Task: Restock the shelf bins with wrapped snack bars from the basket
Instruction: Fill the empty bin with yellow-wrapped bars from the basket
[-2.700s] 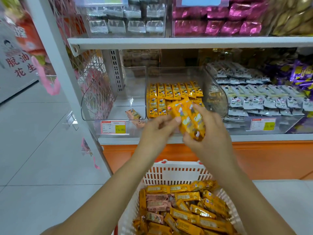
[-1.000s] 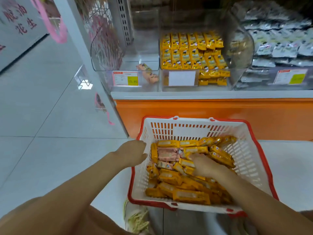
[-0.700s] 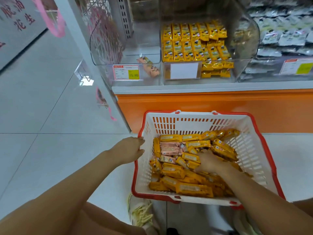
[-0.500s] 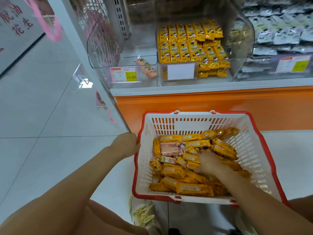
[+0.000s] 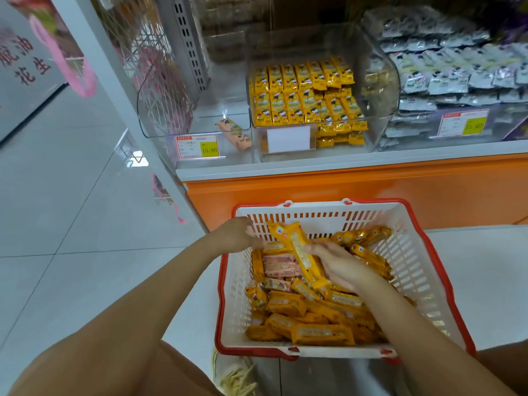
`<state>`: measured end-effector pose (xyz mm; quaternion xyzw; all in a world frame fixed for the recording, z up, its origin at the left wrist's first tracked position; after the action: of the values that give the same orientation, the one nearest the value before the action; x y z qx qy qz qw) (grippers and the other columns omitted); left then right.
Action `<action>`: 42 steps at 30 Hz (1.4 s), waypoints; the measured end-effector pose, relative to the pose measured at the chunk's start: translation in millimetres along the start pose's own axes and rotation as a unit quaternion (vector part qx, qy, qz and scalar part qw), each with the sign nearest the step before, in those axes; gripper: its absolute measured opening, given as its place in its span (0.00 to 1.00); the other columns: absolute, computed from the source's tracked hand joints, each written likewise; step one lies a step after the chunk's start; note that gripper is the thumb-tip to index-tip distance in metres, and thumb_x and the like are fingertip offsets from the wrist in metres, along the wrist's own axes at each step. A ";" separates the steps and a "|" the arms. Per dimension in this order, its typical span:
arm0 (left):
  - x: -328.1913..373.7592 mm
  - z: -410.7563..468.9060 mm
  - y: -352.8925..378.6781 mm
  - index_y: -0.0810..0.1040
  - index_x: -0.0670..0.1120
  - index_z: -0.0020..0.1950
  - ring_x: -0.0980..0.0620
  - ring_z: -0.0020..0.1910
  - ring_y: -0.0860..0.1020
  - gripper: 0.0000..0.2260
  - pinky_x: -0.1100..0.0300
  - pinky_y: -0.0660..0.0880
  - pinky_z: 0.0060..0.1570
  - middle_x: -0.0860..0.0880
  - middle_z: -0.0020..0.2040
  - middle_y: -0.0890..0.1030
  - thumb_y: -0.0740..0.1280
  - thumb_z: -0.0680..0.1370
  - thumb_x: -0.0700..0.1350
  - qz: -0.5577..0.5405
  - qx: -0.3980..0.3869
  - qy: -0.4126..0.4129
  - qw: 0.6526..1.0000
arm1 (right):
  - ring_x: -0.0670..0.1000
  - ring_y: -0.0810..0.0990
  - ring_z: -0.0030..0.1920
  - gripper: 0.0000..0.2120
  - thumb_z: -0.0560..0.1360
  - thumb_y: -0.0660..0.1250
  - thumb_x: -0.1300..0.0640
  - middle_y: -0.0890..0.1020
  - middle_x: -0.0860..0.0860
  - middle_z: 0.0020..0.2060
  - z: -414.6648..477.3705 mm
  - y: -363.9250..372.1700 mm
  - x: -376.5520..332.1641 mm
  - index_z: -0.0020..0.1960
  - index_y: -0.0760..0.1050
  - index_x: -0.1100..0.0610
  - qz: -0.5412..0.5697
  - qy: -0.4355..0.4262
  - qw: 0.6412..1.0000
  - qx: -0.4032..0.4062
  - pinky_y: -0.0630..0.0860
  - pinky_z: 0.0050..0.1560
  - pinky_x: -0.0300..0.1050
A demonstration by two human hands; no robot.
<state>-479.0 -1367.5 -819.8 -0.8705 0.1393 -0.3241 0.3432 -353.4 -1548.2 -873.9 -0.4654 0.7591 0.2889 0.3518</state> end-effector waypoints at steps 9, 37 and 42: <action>57.5 -7.5 -17.8 0.70 0.41 0.66 0.51 0.50 0.80 0.21 0.62 0.77 0.55 0.46 0.51 0.80 0.66 0.75 0.30 -0.493 -0.104 0.105 0.857 | 0.51 0.78 0.31 0.36 0.55 0.85 0.53 0.80 0.64 0.51 -32.5 10.6 -45.2 0.59 0.79 0.62 0.362 -0.027 0.916 -0.170 0.81 0.38 0.47; 83.9 -15.1 -10.0 0.80 0.43 0.50 0.51 0.47 0.83 0.15 0.61 0.80 0.44 0.45 0.48 0.84 0.74 0.67 0.47 -0.432 -0.101 0.089 0.892 | 0.36 0.77 0.54 0.19 0.78 0.65 0.51 0.79 0.36 0.55 -66.7 -14.6 -82.4 0.68 0.70 0.41 -0.252 -0.269 0.914 0.166 0.75 0.52 0.33; 87.0 -17.7 -14.9 0.80 0.42 0.52 0.49 0.50 0.82 0.11 0.61 0.80 0.44 0.44 0.50 0.84 0.73 0.72 0.45 -0.430 -0.072 0.090 0.895 | 0.35 0.74 0.59 0.21 0.81 0.60 0.54 0.76 0.38 0.61 -73.1 -18.8 -86.6 0.71 0.65 0.39 -0.234 -0.264 0.930 0.100 0.73 0.54 0.30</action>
<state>-425.0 -1406.1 -759.0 -0.8349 -0.1955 -0.5061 0.0923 -328.0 -1568.1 -763.6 -0.4987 0.5333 0.2334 0.6422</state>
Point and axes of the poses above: each hand's wrist, its own z-axis towards the middle knuckle, its own y-axis out of the palm, x = y × z, the point moved 2 cm from there along z, towards the middle knuckle
